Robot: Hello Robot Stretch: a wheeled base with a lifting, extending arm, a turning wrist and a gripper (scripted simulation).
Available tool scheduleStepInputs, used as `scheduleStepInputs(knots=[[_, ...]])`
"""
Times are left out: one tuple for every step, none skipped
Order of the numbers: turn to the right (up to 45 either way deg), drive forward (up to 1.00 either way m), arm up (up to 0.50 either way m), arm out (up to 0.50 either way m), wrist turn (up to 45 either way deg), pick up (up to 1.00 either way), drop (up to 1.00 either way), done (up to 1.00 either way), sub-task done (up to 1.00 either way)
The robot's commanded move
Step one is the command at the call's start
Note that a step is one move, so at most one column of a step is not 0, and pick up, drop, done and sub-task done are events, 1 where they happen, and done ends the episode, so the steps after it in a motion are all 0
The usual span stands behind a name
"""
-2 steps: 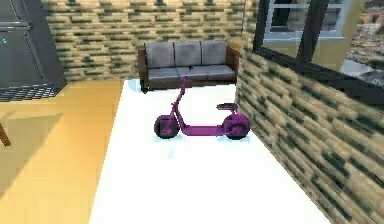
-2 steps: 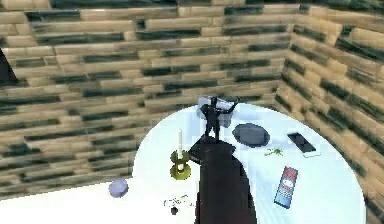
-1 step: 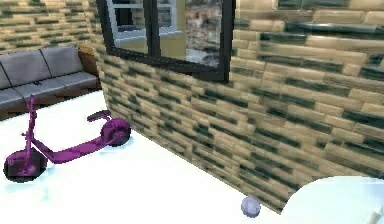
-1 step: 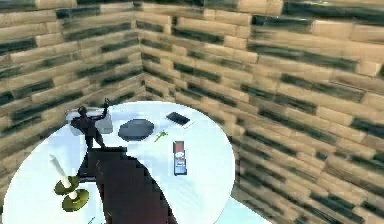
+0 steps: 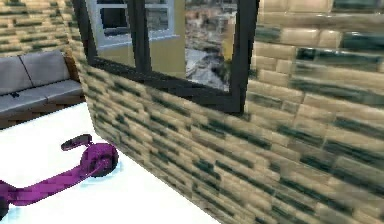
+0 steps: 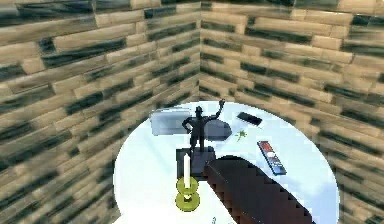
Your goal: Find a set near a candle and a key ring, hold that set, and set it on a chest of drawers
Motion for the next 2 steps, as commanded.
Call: scheduleStepInputs(knots=[[21.0, 0.00, 0.00, 0.00, 0.0, 0.00, 0.00, 0.00, 0.00], [0.0, 0.40, 0.00, 0.00, 0.0, 0.00, 0.00, 0.00, 0.00]])
